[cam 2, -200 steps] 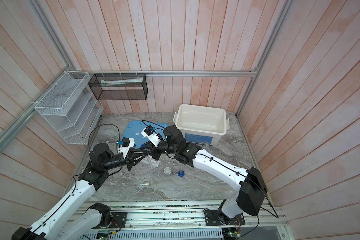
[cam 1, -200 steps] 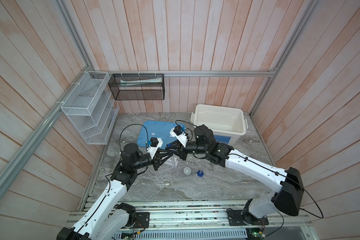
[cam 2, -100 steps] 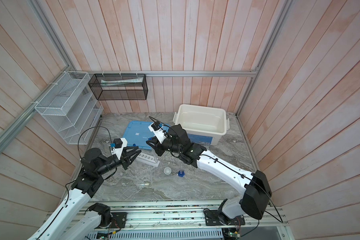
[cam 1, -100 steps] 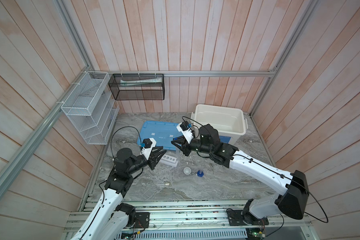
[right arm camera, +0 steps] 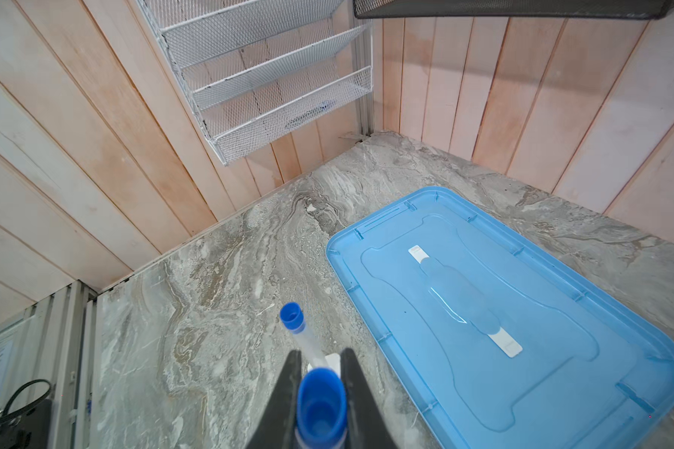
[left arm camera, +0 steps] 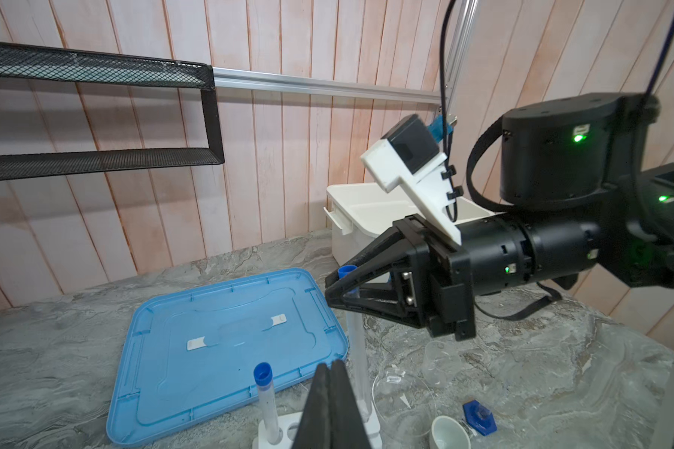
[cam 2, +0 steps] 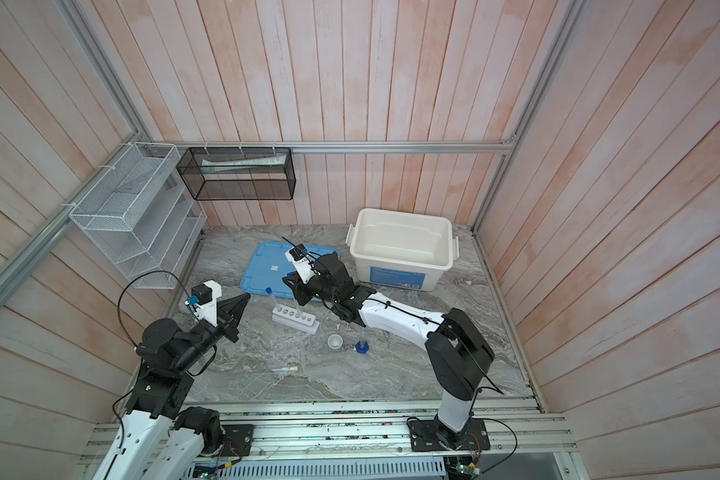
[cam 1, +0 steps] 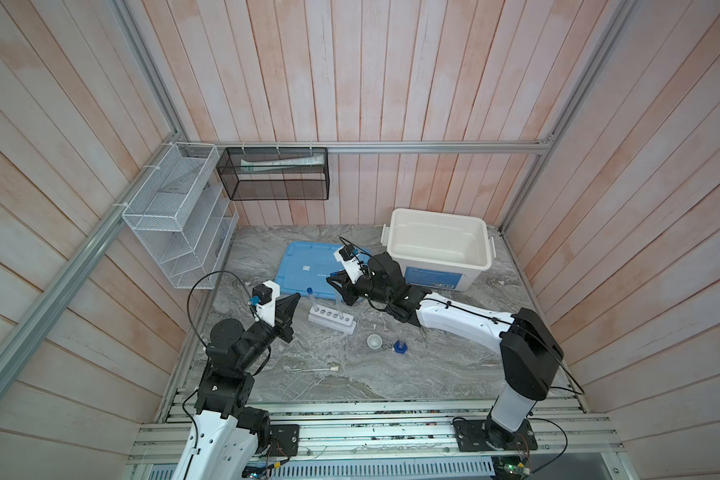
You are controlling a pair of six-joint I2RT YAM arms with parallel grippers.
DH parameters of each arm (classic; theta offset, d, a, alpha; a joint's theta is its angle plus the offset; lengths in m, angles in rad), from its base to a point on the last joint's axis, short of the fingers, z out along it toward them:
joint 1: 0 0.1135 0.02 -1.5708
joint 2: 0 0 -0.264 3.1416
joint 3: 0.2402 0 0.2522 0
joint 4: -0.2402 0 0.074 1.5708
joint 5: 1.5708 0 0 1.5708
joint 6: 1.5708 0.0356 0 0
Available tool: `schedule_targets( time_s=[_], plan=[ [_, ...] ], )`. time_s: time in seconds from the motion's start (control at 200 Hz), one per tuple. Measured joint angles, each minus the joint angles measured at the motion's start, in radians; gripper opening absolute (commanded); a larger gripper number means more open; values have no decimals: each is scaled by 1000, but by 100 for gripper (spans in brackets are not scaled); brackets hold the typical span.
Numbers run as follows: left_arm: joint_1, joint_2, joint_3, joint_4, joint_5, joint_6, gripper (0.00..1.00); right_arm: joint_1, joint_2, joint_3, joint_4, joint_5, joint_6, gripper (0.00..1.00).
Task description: Organize the chemistry lab equipment
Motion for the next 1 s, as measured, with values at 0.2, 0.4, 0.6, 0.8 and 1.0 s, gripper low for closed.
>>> schedule_targets(
  time_s=[0.2,0.4,0.6,0.8,1.0],
  plan=[
    [0,3,0,-24,-73,-2,78,5,106,64,70,11,7,6],
    [0,-3,-16,-26,-113,-3,79,18,160,102,131,18,17,6],
    [0,-36,-38,-7,-180,-26,79,29,198,111,185,23,42,6],
    [0,-66,-55,10,-237,-41,79,36,203,93,249,30,50,7],
    [0,-68,-56,17,-245,-42,79,41,203,60,303,42,47,7]
  ],
)
